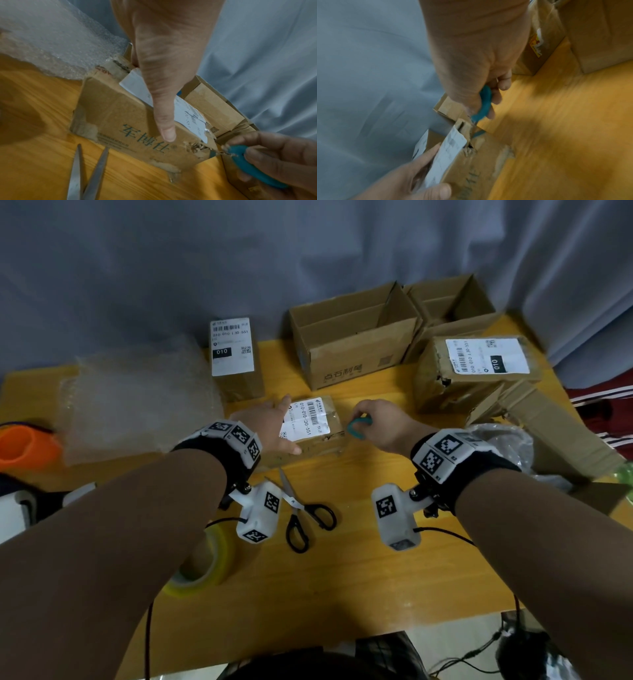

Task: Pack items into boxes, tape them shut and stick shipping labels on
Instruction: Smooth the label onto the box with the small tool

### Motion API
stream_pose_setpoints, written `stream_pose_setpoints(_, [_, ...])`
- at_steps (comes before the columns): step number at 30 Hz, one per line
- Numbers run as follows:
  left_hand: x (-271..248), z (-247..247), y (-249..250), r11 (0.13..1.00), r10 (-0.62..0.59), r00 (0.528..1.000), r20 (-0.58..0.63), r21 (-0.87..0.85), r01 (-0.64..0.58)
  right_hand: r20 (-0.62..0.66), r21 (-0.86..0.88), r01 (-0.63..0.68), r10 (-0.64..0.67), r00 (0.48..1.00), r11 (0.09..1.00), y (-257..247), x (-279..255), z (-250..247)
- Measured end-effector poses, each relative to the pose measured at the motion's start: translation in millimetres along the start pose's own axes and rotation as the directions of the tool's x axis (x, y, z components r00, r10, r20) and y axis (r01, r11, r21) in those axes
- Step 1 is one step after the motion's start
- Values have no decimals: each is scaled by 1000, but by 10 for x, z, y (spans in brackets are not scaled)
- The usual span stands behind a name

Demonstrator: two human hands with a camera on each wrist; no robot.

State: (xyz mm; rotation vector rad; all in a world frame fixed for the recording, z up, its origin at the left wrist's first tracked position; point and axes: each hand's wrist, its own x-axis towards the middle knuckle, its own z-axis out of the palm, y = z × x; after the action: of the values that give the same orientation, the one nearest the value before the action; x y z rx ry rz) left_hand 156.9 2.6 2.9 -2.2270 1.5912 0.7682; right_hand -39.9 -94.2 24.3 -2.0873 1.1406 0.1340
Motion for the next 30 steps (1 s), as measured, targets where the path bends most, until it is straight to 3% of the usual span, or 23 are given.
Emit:
stream_pose_setpoints(3, [-24, 54, -33, 999, 22, 999, -29, -25, -23, -89, 234, -83, 107, 990, 969, 102, -61, 101])
stream_pose_setpoints(7, [-83, 134, -145, 988, 86, 988, -128, -114, -100, -24, 404, -214, 244, 969, 889, 239, -124, 290])
stream_pose_setpoints(10, [-129, 160, -271, 981, 68, 972, -227, -160, -106, 0, 375, -293, 316, 949, 880, 303, -130, 387])
stream_pose_setpoints(13, [-228, 185, -367, 988, -10, 958, -285, -153, -35, 33, 285, -381, 388, 921, 880, 327, -111, 459])
stream_pose_setpoints(16, [-305, 215, -428, 985, -97, 958, -271, -163, 54, 61, 184, -404, 400, 914, 896, 305, -108, 544])
stream_pose_setpoints(20, [-395, 186, -473, 949, -129, 968, -214, -310, 57, 39, 50, -404, 402, 915, 914, 284, -105, 634])
stream_pose_setpoints(23, [-375, 187, -558, 934, -115, 976, -186, -354, 42, -81, 169, -324, 341, 937, 931, 189, -38, 630])
stream_pose_setpoints(26, [-363, 180, -562, 931, -107, 975, -195, -365, 29, -235, 147, -156, 187, 954, 977, -36, 40, 534])
stream_pose_setpoints(28, [-355, 170, -549, 941, -106, 973, -207, -338, 31, -267, 65, -24, 41, 963, 998, -211, 74, 481])
stream_pose_setpoints(30, [-357, 139, -541, 969, -97, 970, -222, -245, 40, -202, -153, 104, -134, 970, 983, -363, 90, 486])
